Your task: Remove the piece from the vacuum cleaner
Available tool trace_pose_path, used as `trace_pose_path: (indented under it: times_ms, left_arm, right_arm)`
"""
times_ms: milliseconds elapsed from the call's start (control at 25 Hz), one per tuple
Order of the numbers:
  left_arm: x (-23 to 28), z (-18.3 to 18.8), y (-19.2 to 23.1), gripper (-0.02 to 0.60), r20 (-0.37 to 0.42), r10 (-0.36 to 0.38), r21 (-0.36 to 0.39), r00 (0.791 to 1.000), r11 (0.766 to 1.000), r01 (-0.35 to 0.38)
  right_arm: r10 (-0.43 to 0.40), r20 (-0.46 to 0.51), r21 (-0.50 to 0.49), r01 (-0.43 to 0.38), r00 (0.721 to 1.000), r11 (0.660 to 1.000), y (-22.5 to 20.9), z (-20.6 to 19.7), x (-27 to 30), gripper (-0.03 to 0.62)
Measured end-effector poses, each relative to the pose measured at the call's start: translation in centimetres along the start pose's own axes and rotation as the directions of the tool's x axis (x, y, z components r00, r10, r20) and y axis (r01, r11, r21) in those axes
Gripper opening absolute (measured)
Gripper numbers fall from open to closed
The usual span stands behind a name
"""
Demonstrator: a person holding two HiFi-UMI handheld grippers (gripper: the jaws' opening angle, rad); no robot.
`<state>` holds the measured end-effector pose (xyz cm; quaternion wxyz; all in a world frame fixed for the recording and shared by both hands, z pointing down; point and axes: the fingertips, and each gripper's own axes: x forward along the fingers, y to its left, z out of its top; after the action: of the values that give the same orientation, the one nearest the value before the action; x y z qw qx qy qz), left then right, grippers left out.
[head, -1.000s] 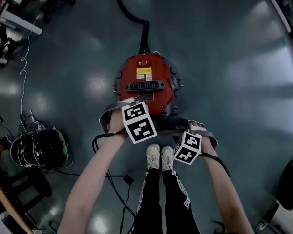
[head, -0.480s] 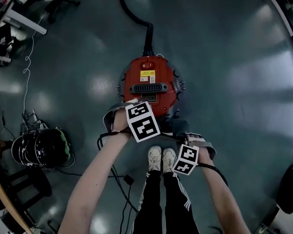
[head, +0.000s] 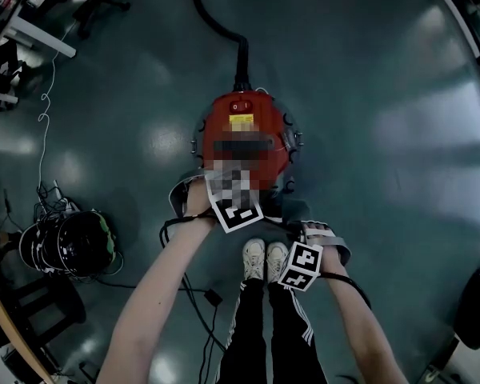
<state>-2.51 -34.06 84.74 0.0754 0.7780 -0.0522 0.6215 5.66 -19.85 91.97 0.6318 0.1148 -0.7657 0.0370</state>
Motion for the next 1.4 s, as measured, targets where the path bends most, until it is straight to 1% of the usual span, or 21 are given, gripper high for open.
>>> trace_pose_path:
  times_ms: [80, 280, 480, 760, 840, 880, 960, 1000, 1040, 1120, 1200, 1320, 1400]
  left_arm:
    - [0.0, 0.0, 0.0, 0.015, -0.009, -0.004, 0.008, 1.000, 1.000, 0.004]
    - [0.0, 0.1, 0.0, 0.015, -0.011, -0.001, 0.011, 1.000, 1.000, 0.001]
    - [0.1, 0.1, 0.0, 0.015, -0.038, -0.005, 0.024, 0.999, 1.000, 0.006]
    - [-0.2, 0.1, 0.0, 0.015, -0.044, 0.001, 0.027, 0.999, 1.000, 0.000]
    - [0.0, 0.2, 0.0, 0.015, -0.051, 0.005, 0.034, 0.999, 0.999, -0.004]
    - [0.0, 0.1, 0.0, 0.015, -0.056, 0.007, 0.037, 0.998, 0.999, -0.005]
    - [0.0, 0.0, 0.0, 0.015, -0.064, 0.008, 0.037, 0.998, 0.999, -0.006]
    - [-0.1, 0.0, 0.0, 0.015, -0.063, 0.007, 0.033, 0.998, 0.999, -0.005]
    - [-0.2, 0.0, 0.0, 0.015, -0.058, 0.006, 0.028, 0.998, 1.000, -0.004]
    - [-0.3, 0.1, 0.0, 0.014, -0.039, 0.005, 0.014, 0.999, 1.000, -0.005]
    - [-0.4, 0.2, 0.1, 0.014, -0.023, 0.011, -0.001, 1.000, 1.000, -0.011]
    - [-0.4, 0.1, 0.3, 0.012, 0.006, 0.049, -0.028, 0.999, 0.998, -0.049]
    - [-0.5, 0.1, 0.4, 0.008, 0.051, 0.105, -0.093, 0.993, 0.991, -0.100]
  right_arm:
    - [-0.003, 0.004, -0.009, 0.003, 1.000, 1.000, 0.1, 0.1, -0.1, 0.035]
    - [-0.018, -0.004, -0.072, 0.018, 1.000, 0.997, 0.0, 0.0, -0.3, 0.035]
    - [-0.022, -0.001, -0.070, 0.022, 1.000, 0.997, 0.6, 0.3, -0.3, 0.034]
    - [-0.021, -0.004, -0.139, 0.020, 1.000, 0.990, 1.1, 0.6, -0.7, 0.034]
    - [0.008, -0.014, -0.187, -0.011, 1.000, 0.982, 2.1, 0.6, -0.5, 0.032]
    - [0.047, -0.024, -0.223, -0.051, 0.999, 0.974, 3.4, 0.5, -0.3, 0.034]
    - [0.128, -0.048, -0.303, -0.137, 0.991, 0.943, 7.4, -0.2, -0.2, 0.032]
    - [0.152, -0.059, -0.319, -0.163, 0.987, 0.934, 9.6, -0.8, -0.2, 0.034]
    - [0.171, -0.066, -0.303, -0.183, 0.983, 0.935, 11.4, -1.6, -0.3, 0.034]
    - [0.199, -0.060, -0.209, -0.207, 0.978, 0.956, 13.2, -2.7, -0.4, 0.034]
    - [0.200, -0.039, -0.138, -0.203, 0.979, 0.969, 13.0, -2.6, -0.7, 0.034]
    - [0.173, -0.028, -0.082, -0.174, 0.985, 0.981, 11.4, -2.0, -1.0, 0.035]
    - [0.156, -0.023, -0.035, -0.156, 0.988, 0.987, 10.4, -1.7, -1.5, 0.035]
